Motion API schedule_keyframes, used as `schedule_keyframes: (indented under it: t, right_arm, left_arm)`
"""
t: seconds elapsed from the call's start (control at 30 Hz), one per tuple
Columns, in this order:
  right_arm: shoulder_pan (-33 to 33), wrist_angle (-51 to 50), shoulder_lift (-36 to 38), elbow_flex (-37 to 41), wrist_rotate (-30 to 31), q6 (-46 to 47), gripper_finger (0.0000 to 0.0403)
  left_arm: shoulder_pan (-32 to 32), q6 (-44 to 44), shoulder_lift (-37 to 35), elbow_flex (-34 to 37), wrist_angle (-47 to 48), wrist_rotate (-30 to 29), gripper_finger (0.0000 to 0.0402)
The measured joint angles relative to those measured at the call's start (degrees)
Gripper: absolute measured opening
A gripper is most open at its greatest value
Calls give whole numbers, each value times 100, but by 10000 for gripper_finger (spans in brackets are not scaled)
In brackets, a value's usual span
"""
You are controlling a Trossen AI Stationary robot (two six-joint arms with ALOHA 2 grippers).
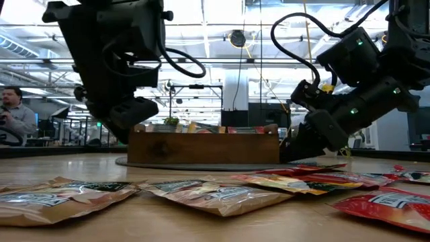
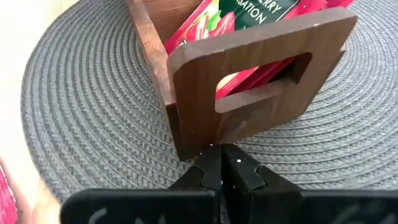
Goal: Pick & Place Tea
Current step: Adjust the wooden organizer
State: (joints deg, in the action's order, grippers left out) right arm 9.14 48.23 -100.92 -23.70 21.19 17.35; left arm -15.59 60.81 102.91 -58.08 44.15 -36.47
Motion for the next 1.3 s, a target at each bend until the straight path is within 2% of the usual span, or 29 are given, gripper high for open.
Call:
schedule_keyframes:
  t: [0.27, 0.37, 0.57, 0.73, 0.9, 1.17, 1.3]
  right_arm:
    - [-139, -524, 607, 220, 49, 176, 0]
    - [-148, -509, 1029, 401, 290, 191, 0]
    - [-146, -431, 1587, 663, 265, 152, 0]
    - [-142, -410, 1680, 726, 195, 145, 0]
    - [-144, -403, 1678, 728, -177, 143, 0]
    - [-140, -429, 1678, 728, -26, 148, 0]
    - [-137, -385, 1678, 726, -39, 148, 0]
  left_arm:
    - [95, -210, 4, -9, -452, 18, 2]
    - [85, -455, 7, -9, -723, 61, 1]
    - [89, -513, 11, -13, -798, -35, 1]
    - [52, -622, 10, -26, -710, -73, 2]
    - [65, -695, 9, -26, -685, -69, 2]
    - [54, -949, 9, -26, -679, -10, 1]
    - [45, -780, 9, -121, -353, -3, 1]
